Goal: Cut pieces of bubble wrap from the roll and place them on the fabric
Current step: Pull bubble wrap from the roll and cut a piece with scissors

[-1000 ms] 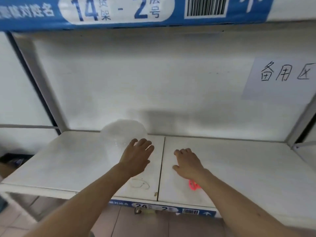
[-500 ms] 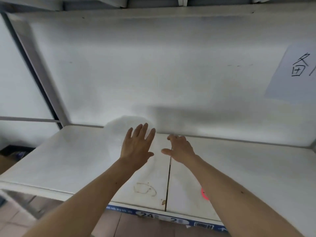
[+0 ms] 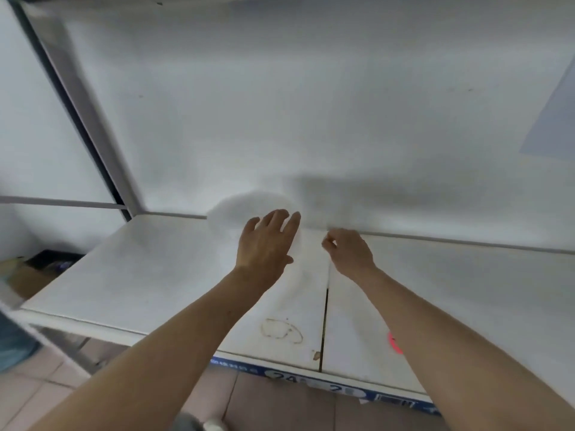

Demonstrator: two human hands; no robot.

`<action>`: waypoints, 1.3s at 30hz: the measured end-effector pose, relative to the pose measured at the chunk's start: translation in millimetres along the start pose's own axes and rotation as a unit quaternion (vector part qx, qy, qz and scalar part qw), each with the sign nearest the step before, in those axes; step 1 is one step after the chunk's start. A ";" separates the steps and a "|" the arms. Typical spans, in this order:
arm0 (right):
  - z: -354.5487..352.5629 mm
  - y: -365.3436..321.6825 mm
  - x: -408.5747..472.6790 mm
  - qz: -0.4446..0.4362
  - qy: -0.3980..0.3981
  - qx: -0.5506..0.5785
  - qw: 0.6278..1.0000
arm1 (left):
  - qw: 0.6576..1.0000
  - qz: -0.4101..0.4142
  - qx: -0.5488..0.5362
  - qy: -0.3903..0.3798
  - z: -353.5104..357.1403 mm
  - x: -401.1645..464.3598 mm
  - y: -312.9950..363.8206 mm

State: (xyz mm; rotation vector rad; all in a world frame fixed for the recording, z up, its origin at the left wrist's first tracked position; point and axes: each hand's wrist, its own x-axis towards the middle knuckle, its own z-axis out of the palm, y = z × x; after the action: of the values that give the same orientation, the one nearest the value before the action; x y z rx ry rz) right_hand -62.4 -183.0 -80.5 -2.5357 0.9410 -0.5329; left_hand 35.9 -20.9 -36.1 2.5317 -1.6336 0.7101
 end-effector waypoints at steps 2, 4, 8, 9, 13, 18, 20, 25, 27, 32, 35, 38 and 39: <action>-6.1 12.9 -10.2 0.015 0.005 -0.001 1.000 | 1.000 -0.012 0.018 -0.003 -4.0 -1.2 3.4; -11.5 25.8 -18.6 0.030 0.006 0.014 0.999 | 0.999 -0.023 0.034 -0.021 -7.4 -1.9 7.0; -22.2 41.2 -37.4 0.055 0.001 0.037 0.998 | 0.996 -0.043 0.064 -0.043 -8.7 -0.1 18.7; -25.0 43.5 -42.0 0.057 0.003 0.040 0.998 | 0.995 -0.051 0.070 -0.043 -8.7 2.1 21.6; -34.1 51.6 -53.3 0.055 0.011 0.045 0.997 | 0.992 -0.074 0.095 -0.036 -4.9 10.7 31.3; -38.9 60.2 -62.2 0.094 0.029 0.115 0.988 | 0.989 -0.085 0.120 -0.033 7.7 14.9 44.1; -35.6 61.8 -68.5 0.124 0.025 0.167 0.978 | 0.989 -0.057 0.137 -0.015 13.4 13.2 51.9; -29.9 58.9 -77.9 0.176 0.053 0.281 0.942 | 0.991 0.106 0.046 0.071 35.1 -2.3 77.3; -28.7 60.0 -76.5 0.189 0.068 0.296 0.934 | 0.994 0.069 -0.060 0.056 44.5 -11.8 91.5; -35.2 53.6 -69.1 0.101 0.075 0.290 0.949 | 0.901 -0.162 -0.392 -0.094 67.9 -24.0 110.9; -38.2 48.9 -58.0 0.059 0.109 0.293 0.948 | 0.806 -0.251 -0.520 -0.128 80.5 -22.9 115.8; -36.0 48.9 -45.8 0.043 0.110 0.327 0.938 | 0.685 -0.339 -0.626 -0.156 89.7 -16.6 118.4; -35.0 48.1 -41.9 0.047 0.105 0.346 0.931 | 0.645 -0.362 -0.654 -0.160 92.6 -13.7 118.3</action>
State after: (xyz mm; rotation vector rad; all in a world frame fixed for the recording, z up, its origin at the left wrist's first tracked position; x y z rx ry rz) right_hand -133.9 -196.0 -82.3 -1.8143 0.7590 -0.9298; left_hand -39.6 -87.4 -148.5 1.7536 -0.4697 -0.7957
